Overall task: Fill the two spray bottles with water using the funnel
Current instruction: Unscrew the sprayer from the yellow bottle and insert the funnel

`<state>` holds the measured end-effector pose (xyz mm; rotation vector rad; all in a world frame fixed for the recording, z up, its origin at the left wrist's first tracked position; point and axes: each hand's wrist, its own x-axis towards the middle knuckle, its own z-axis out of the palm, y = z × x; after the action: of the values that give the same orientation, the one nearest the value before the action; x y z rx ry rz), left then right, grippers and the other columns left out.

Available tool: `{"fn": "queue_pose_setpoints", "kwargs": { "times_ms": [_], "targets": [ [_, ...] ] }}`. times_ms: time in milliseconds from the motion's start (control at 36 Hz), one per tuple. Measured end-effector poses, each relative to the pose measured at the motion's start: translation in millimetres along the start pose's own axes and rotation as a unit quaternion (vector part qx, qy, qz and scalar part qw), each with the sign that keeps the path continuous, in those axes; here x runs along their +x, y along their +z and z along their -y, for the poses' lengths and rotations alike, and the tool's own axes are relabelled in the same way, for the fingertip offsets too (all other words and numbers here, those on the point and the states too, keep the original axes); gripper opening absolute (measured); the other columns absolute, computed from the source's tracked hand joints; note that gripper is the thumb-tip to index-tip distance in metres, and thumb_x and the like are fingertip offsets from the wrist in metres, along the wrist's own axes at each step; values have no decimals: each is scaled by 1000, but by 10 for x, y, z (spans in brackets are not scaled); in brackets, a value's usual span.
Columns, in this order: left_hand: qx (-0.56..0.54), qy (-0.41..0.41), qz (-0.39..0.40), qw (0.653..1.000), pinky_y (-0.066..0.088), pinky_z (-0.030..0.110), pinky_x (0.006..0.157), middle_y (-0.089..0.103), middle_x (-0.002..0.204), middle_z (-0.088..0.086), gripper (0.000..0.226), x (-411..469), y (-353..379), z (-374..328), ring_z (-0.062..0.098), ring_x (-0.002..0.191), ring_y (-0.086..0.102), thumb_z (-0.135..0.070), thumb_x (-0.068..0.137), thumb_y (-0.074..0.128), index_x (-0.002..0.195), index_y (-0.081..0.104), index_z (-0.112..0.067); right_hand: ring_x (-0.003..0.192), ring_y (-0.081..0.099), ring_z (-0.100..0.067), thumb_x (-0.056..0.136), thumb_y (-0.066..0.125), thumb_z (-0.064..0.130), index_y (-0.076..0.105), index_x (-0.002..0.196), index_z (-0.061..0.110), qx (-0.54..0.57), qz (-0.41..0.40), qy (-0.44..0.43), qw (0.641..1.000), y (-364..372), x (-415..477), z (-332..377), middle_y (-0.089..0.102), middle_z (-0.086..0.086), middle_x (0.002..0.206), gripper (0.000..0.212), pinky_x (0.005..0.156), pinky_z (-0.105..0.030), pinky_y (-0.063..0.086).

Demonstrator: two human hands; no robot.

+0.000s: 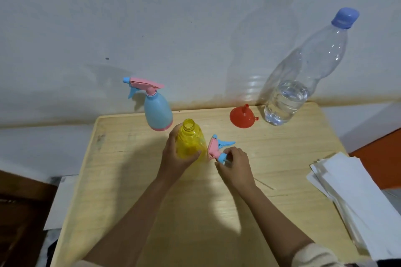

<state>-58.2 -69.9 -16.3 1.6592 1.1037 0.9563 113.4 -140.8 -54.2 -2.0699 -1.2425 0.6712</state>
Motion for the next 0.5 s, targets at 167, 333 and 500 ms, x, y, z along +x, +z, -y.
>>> {"fn": "queue_pose_setpoints", "kwargs": {
  "times_ms": [167, 333, 500],
  "targets": [
    [22, 4, -12, 1000, 42, 24, 97, 43, 128, -28, 80, 24, 6, 47, -10, 119, 45, -49, 61, 74, 123, 27, -68, 94, 53, -18, 78, 72, 32, 60, 97, 13, 75, -63, -24, 995, -332, 98, 48, 58, 1, 96, 30, 78, -22, 39],
    [35, 1, -17, 999, 42, 23, 97, 46, 130, -23, 81, 42, 21, 126, -3, 122, 46, -45, 64, 74, 127, 27, -65, 126, 37, -27, 78, 73, 28, 40, 132, 5, 56, -123, 31, 990, -558, 652, -40, 44, -12, 133, 67, 96, -24, 26],
    [51, -27, -16, 998, 44, 48, 103, 46, 140, -1, 92, 56, 40, 289, 16, 130, 45, -48, 63, 76, 142, 30, -33, 139, 22, -26, 70, 76, 35, 23, 143, 12, 29, -61, 44, 997, -494, 1100, -105, 23, -9, 150, 93, 111, -38, 28]
  ]
}}
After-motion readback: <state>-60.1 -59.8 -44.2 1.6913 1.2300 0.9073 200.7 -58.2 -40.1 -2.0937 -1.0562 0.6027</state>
